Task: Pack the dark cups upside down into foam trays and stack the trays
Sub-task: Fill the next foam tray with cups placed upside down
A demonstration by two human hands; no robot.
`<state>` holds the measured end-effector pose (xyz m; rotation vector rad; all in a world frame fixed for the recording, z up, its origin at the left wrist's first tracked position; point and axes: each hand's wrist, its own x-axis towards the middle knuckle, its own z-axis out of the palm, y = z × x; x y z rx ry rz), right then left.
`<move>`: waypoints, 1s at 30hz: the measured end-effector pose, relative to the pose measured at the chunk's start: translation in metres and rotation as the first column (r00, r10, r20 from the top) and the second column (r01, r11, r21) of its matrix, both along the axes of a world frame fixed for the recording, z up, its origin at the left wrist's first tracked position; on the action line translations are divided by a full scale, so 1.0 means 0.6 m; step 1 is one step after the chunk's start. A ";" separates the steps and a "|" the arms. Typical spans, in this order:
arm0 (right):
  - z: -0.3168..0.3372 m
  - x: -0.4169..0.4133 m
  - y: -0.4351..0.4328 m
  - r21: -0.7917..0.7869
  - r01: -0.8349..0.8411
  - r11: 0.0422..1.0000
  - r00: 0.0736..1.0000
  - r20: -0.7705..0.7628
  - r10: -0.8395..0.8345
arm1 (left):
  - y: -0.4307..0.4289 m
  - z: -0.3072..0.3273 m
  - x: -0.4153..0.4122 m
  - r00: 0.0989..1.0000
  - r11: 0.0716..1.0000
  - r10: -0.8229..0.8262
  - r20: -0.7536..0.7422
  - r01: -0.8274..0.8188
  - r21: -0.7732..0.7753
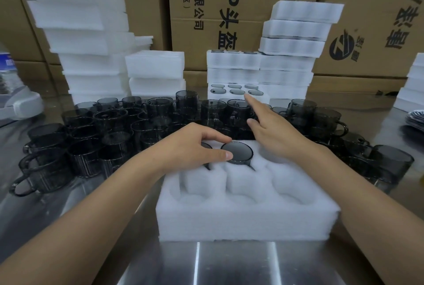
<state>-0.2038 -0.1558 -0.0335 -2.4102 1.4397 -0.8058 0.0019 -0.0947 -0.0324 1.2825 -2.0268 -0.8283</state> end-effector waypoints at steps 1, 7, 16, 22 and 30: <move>-0.002 0.001 -0.003 -0.010 0.005 1.000 1.000 -0.026 -0.005 | -0.001 -0.001 0.000 1.000 1.000 0.002 0.000 -0.002 0.001; -0.008 0.004 -0.003 -0.160 0.095 0.983 0.995 -0.026 -0.100 | -0.002 -0.002 0.002 1.000 1.000 -0.005 -0.004 0.005 0.017; -0.004 -0.003 0.009 -0.344 0.184 0.921 0.978 0.153 -0.138 | 0.003 0.000 -0.003 1.000 1.000 0.023 -0.016 -0.023 0.010; 0.005 -0.015 0.033 -0.505 0.228 0.832 0.951 0.297 -0.080 | 0.012 0.005 -0.009 0.992 0.981 0.088 -0.093 -0.102 -0.166; 0.024 0.004 0.072 -0.714 -0.045 0.699 0.981 0.100 0.165 | 0.013 0.015 -0.022 0.682 0.995 0.098 -0.724 -0.067 0.071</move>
